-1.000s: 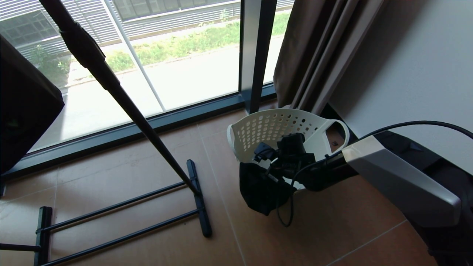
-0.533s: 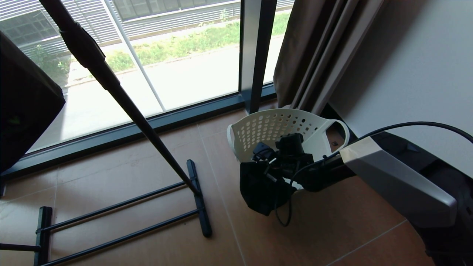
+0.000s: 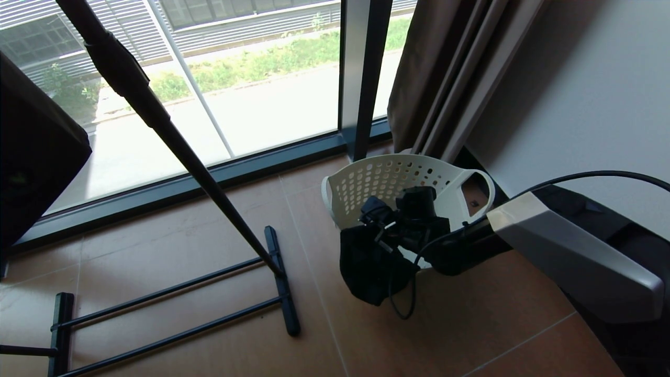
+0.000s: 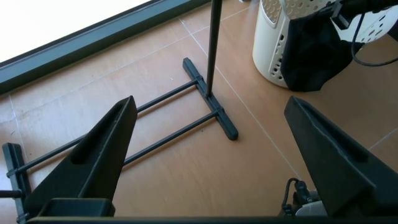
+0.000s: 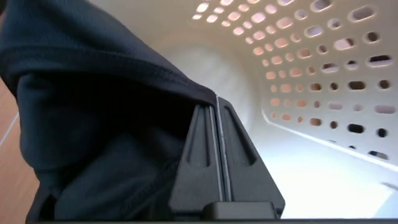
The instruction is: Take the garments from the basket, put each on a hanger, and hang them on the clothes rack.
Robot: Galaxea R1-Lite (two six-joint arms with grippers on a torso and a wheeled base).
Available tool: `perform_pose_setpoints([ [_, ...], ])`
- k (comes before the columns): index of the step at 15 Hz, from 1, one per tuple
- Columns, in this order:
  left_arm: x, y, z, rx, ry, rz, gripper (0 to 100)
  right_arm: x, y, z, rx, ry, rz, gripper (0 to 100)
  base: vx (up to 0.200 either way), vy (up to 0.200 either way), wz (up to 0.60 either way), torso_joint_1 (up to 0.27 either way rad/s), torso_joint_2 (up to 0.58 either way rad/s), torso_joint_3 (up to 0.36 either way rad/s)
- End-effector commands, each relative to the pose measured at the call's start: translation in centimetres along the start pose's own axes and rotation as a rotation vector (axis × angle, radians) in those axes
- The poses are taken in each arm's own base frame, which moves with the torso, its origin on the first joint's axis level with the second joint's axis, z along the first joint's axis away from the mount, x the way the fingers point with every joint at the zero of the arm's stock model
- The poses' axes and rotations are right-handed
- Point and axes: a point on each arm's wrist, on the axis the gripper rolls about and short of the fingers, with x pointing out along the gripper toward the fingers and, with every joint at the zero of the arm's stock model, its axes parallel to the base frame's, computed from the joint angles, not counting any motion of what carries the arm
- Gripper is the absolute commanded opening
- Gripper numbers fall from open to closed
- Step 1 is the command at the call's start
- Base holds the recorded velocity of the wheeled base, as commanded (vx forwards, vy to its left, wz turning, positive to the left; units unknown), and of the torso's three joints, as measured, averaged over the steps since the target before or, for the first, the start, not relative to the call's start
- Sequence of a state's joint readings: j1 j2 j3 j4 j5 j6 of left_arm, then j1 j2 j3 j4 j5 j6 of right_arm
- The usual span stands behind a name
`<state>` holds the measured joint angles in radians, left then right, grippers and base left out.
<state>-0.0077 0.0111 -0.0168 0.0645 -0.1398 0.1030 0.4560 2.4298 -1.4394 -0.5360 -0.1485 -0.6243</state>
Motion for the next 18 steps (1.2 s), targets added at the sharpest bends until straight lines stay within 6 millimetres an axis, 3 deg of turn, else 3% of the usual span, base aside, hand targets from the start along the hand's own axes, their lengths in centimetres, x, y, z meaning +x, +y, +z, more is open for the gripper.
perform_pose_setpoints([
  [1, 0.0, 0.0, 0.0, 0.0, 0.0, 0.0, 100, -4.6, -2.3, 2.2, 0.015, -0.088, -0.061, 0, 0.0, 0.0, 0.0, 0.0, 0.0, 0.0],
  [2, 0.0, 0.0, 0.0, 0.0, 0.0, 0.0, 100, -7.7, -3.1, 3.1, 0.021, -0.14, -0.087, 0, 0.0, 0.0, 0.0, 0.0, 0.0, 0.0],
  [3, 0.0, 0.0, 0.0, 0.0, 0.0, 0.0, 100, -13.3, -3.8, 4.0, 0.028, -0.219, -0.119, 0, 0.0, 0.0, 0.0, 0.0, 0.0, 0.0],
  [4, 0.0, 0.0, 0.0, 0.0, 0.0, 0.0, 100, -17.3, -3.6, 4.6, 0.023, -0.272, -0.121, 0, 0.0, 0.0, 0.0, 0.0, 0.0, 0.0],
  [6, 0.0, 0.0, 0.0, 0.0, 0.0, 0.0, 100, -22.8, -2.3, 5.5, 0.019, -0.318, -0.139, 0, 0.0, 0.0, 0.0, 0.0, 0.0, 0.0],
  [7, 0.0, 0.0, 0.0, 0.0, 0.0, 0.0, 100, -27.5, -1.0, 6.0, 0.022, -0.374, -0.152, 0, 0.0, 0.0, 0.0, 0.0, 0.0, 0.0],
  [8, 0.0, 0.0, 0.0, 0.0, 0.0, 0.0, 100, -28.8, -0.7, 6.1, 0.025, -0.396, -0.15, 0, 0.0, 0.0, 0.0, 0.0, 0.0, 0.0],
  [9, 0.0, 0.0, 0.0, 0.0, 0.0, 0.0, 100, -32.5, 0.1, 6.1, 0.038, -0.484, -0.105, 0, 0.0, 0.0, 0.0, 0.0, 0.0, 0.0],
  [11, 0.0, 0.0, 0.0, 0.0, 0.0, 0.0, 100, -35.0, 0.6, 5.9, 0.069, -0.557, -0.069, 0, 0.0, 0.0, 0.0, 0.0, 0.0, 0.0],
  [13, 0.0, 0.0, 0.0, 0.0, 0.0, 0.0, 100, -35.9, 0.6, 4.7, 0.083, -0.564, -0.054, 0, 0.0, 0.0, 0.0, 0.0, 0.0, 0.0],
  [18, 0.0, 0.0, 0.0, -0.003, 0.0, 0.0, 100, -34.6, 1.3, 4.7, 0.132, -0.532, -0.006, 0, 0.0, 0.0, 0.0, 0.0, 0.0, 0.0],
])
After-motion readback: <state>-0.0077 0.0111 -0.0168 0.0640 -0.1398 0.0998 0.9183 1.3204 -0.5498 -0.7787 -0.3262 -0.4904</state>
